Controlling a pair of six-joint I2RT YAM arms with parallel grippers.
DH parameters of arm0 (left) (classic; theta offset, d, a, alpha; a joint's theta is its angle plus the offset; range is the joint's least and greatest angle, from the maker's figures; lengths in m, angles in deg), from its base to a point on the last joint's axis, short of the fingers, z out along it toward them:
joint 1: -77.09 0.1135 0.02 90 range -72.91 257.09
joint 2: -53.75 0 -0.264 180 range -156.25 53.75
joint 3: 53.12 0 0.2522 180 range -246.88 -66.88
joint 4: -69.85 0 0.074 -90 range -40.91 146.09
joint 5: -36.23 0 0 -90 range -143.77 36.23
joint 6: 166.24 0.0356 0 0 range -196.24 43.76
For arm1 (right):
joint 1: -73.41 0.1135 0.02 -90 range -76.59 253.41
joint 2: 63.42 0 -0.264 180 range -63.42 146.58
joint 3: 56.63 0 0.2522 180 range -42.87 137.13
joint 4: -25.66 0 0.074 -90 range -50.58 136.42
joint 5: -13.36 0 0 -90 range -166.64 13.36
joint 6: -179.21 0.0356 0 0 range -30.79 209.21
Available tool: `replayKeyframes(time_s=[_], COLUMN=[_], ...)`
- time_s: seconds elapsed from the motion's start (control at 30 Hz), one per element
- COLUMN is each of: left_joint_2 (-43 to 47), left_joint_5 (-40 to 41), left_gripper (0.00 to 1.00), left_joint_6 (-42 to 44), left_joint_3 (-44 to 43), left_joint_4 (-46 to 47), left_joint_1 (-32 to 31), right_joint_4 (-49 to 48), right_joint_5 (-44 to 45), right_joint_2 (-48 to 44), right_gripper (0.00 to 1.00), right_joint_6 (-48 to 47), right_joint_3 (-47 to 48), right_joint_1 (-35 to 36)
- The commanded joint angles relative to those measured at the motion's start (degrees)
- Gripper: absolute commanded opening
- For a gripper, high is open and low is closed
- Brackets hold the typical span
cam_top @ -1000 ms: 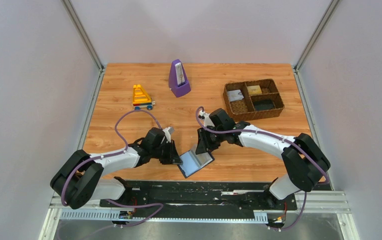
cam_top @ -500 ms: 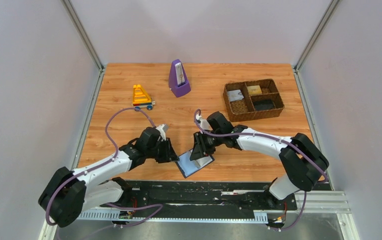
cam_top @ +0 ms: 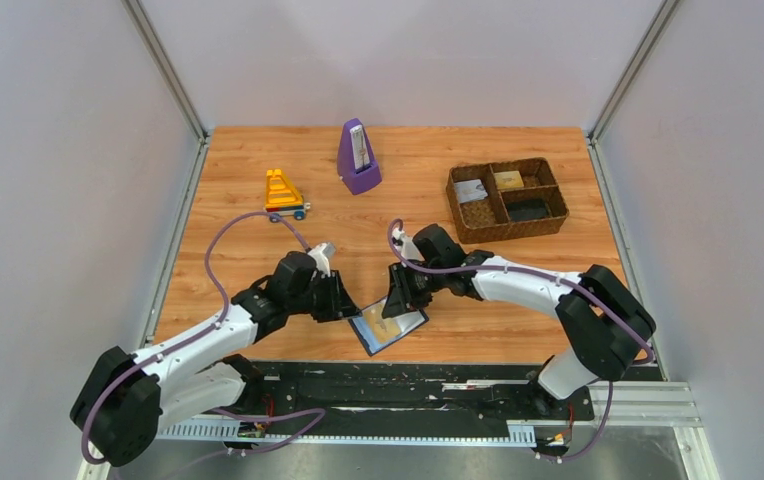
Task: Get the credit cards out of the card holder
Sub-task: Remove the credit card from the card holder.
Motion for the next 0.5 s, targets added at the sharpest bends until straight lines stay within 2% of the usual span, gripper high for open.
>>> replayKeyframes(time_s=[0.0, 0.23, 0.47], left_joint_2=[-2.2, -8.3, -12.7], left_joint_5=[-3.5, -5.3, -4.1], left_gripper=[0.26, 0.21, 0.19], left_joint_6=[-0.8, -1.2, -0.6], left_joint_3=[0.7, 2.0, 3.2], left_joint_4=[8.0, 14.7, 15.6], left_joint_1=[-0.2, -0.1, -0.2], right_joint_4=[0.9, 0.6, -1.4], right_joint_5=[3.7, 4.0, 3.6], right_joint_2=[0.4, 3.9, 6.4], right_gripper=[0.26, 0.26, 0.27], right_joint_6=[-1.7, -2.4, -2.4], right_joint_3=[2.0, 2.8, 1.5], right_joint_1=[-0.9, -1.7, -1.9])
